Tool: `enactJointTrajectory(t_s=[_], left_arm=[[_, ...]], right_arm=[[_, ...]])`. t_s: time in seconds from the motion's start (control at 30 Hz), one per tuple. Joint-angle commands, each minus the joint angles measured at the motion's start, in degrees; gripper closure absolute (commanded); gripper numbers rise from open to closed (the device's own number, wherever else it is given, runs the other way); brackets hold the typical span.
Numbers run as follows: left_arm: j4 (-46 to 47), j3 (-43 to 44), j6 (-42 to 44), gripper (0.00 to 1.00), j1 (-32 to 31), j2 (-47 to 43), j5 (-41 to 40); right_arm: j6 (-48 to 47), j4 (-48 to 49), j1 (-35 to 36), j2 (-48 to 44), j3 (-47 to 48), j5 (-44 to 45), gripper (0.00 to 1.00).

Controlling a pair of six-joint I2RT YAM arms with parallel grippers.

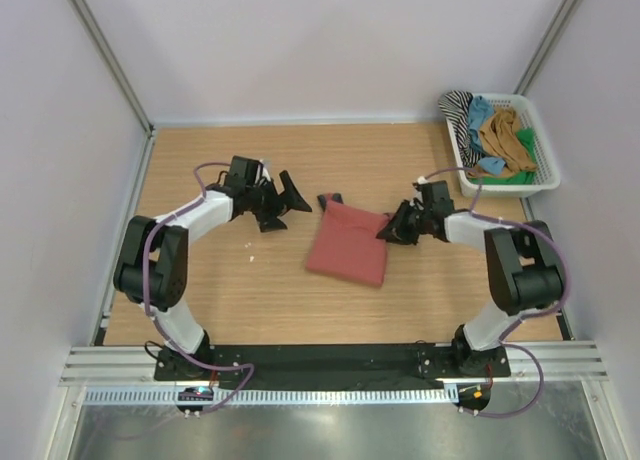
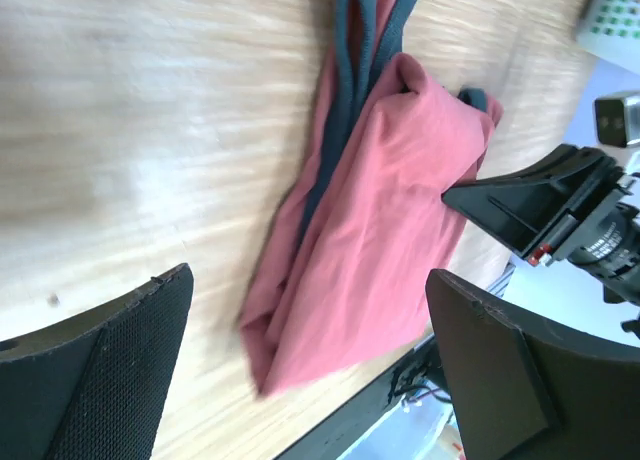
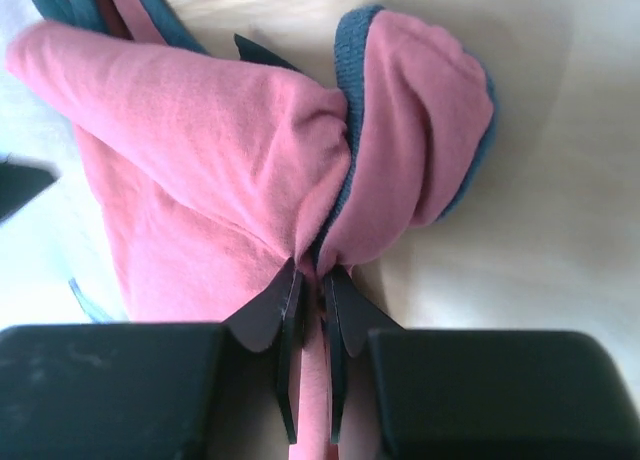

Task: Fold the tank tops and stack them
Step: Neatly place the folded tank top to the corner

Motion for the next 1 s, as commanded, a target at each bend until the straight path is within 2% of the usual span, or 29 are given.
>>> enactJointTrajectory(t_s=[0.0, 0.1, 0.13, 0.2, 0.27, 0.33, 0.37, 0.43, 0.47, 0.6, 0.7, 0.77, 0.8, 0.83, 0.9, 0.97], left_arm=[[-0.63, -3.16, 1.76, 0.00, -0.83, -7.24, -0.15], [-0.63, -7.63, 1.59, 0.00, -2.23, -11.99, -0.59], [-0.81, -8.26, 1.59, 0.00, -2.67, -13.04, -0.50], [-0.90, -10.01, 1.41, 0.00, -3.90, -15.93, -0.50], [-1.07, -10.72, 1.50, 0.00, -5.05, -17.35, -0.50], [-1.69, -11.34, 1.67, 0.00, -5.57, -19.29, -0.76], [-2.39, -11.43, 1.76, 0.00, -5.58, -19.81, -0.76], [-3.44, -11.52, 2.37, 0.01, -5.66, -21.05, -1.37], [-4.49, -11.69, 2.99, 0.01, -5.66, -21.57, -1.81], [-4.94, -13.35, 3.69, 0.00, -5.66, -23.16, -3.57], [-4.94, -14.15, 4.13, 0.01, -5.66, -22.98, -4.01], [-5.20, -14.33, 4.31, 0.00, -5.67, -22.98, -4.36], [-5.29, -14.50, 4.57, 0.00, -5.66, -23.24, -4.80], [-5.29, -14.68, 4.75, 0.00, -5.66, -23.68, -5.24], [-6.08, -15.20, 5.62, 0.00, -5.66, -25.35, -8.13], [-7.39, -15.56, 6.50, 0.00, -5.66, -27.80, -11.81]], right_arm=[[1.58, -0.41, -4.89, -11.40, -7.81, 3.80, 0.99], [2.64, -3.05, -14.29, -20.72, -13.79, 3.79, 0.99], [2.47, -4.45, -19.88, -22.85, -14.78, 4.58, 0.99], [2.55, -8.24, -25.71, -29.50, -17.75, 6.52, 0.99], [2.90, -10.26, -35.52, -33.83, -19.79, 6.70, 0.99], [3.35, -11.75, -42.15, -38.31, -21.37, 7.40, 0.99], [3.70, -12.89, -48.62, -39.21, -21.72, 8.10, 0.99], [6.05, -13.34, -54.54, -39.75, -22.69, 8.81, 0.99], [6.85, -12.82, -59.96, -39.31, -23.65, 8.37, 0.99], [12.30, -7.82, -67.03, -33.43, -26.55, 3.54, 0.99], [13.63, -3.76, -67.31, -31.40, -26.83, 1.43, 0.97], [11.80, -7.08, -67.40, -34.01, -25.78, 4.82, 0.64], [11.09, -10.41, -67.31, -36.21, -23.42, 8.07, 0.34], [10.82, -13.49, -67.31, -38.40, -22.18, 12.46, 0.21], [8.46, -18.43, -67.40, -45.85, -19.46, 20.39, 0.07], [7.05, -21.85, -67.31, -50.18, -17.43, 26.00, 0.03]])
